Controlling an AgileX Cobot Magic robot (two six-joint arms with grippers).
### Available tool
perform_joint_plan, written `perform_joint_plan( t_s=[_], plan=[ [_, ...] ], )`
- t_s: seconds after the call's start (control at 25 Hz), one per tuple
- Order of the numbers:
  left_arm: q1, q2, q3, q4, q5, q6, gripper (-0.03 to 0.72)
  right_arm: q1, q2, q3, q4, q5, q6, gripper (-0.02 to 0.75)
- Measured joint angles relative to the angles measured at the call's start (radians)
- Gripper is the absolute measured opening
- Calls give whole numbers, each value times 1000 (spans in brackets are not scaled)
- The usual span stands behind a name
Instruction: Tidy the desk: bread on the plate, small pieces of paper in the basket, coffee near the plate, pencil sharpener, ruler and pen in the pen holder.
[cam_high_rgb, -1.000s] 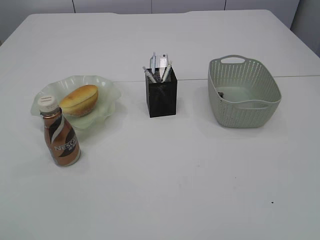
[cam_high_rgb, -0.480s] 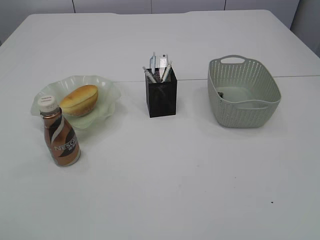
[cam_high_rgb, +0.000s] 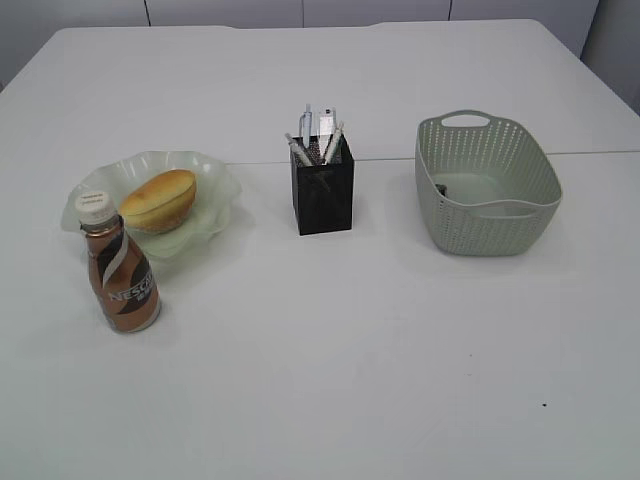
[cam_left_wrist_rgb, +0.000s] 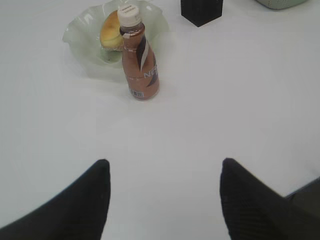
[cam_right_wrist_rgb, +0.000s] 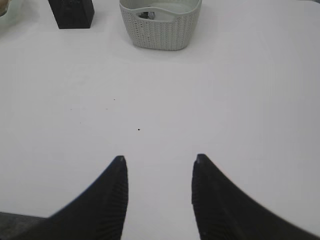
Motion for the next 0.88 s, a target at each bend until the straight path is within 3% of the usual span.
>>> perform_joint_plan(
  t_s=[0.88],
  plan=[
    [-4,0,0,0,0,0,497,-2,0,0,0,0,7,341]
  ],
)
